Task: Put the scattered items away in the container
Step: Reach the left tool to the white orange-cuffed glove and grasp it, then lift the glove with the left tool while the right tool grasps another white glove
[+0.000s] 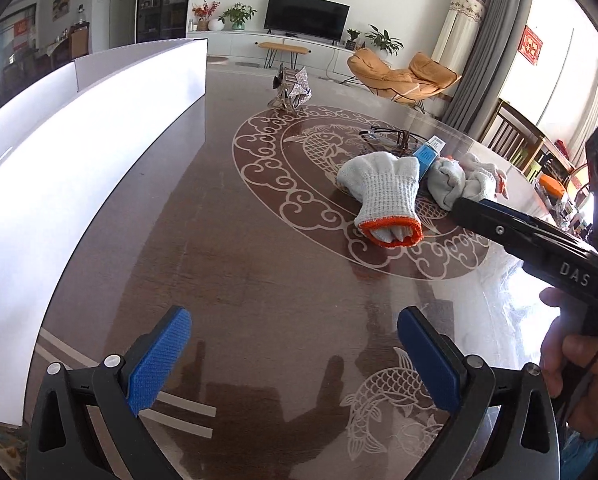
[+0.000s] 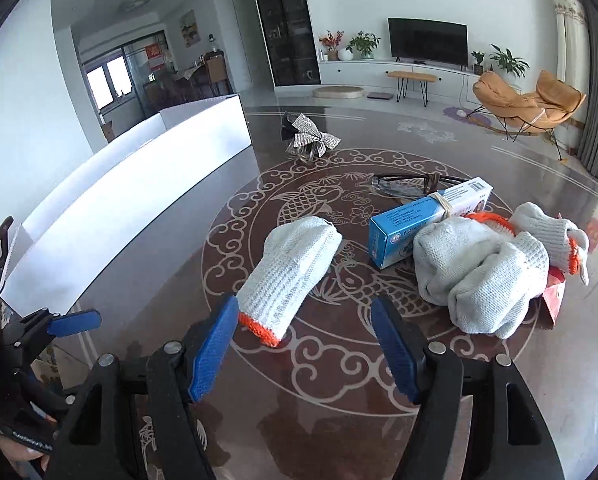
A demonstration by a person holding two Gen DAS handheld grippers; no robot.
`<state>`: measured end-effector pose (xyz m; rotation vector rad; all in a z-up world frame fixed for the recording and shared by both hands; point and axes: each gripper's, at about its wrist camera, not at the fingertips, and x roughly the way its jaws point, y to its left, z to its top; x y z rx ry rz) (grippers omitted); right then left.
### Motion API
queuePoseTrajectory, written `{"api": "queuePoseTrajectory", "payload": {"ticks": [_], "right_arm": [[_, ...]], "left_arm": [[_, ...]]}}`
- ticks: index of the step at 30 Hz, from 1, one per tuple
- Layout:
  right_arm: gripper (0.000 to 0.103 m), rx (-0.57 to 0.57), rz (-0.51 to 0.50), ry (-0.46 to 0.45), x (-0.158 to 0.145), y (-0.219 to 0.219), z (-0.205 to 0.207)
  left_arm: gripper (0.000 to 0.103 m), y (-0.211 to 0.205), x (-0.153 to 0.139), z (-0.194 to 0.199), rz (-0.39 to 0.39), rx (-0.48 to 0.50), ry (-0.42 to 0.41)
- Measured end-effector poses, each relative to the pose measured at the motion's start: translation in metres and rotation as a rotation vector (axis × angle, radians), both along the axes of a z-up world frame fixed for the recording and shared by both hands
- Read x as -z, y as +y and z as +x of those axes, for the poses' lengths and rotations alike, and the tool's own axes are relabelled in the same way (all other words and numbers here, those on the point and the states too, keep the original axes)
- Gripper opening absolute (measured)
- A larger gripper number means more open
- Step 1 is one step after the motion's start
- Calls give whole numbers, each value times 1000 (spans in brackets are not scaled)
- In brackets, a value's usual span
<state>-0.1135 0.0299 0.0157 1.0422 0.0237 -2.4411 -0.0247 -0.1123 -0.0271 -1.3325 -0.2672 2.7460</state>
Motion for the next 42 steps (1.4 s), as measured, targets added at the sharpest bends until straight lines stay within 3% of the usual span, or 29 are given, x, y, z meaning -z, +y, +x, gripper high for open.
{"api": "queuePoseTrajectory", "payload": {"ticks": [4,9,14,19,21,25,28,35,37,38,39,40,42], "right_arm": [[70,111,-55,-55,8,52,33],[70,218,-13,-101,28,103,65],[70,275,-20,-108,32,128,72],[70,304,3,-114,32,137,68],[70,304,-18,-128,33,139,63],[70,283,-124,-131,29,140,42],[70,265,-164,-109,25,132,10],[70,298,-210,-149,30,116,-65],[66,318,-200,-161,35,116,-73],[56,319,-195,-160,36,117,-72],[30,315,-176,-162,36,119,-70],[29,316,-162,-157,35,121,-65],[28,296,-146,-163,33,129,-51]], "left_arm": [[103,24,1,-27,28,101,-24],[103,79,2,-87,-59,244,-39],[103,110,12,-124,-131,263,-64],[103,111,23,-139,-157,232,-93],[103,116,26,-141,-207,242,-89],[103,114,28,-138,-197,242,-47],[103,112,30,-135,-195,242,-27],[103,113,31,-137,-194,240,-25],[103,113,31,-137,-194,240,-25],[103,113,31,-137,-197,246,-24],[102,112,30,-137,-196,247,-24],[96,111,29,-134,-199,243,-14],[60,107,23,-126,-188,244,18]]}}
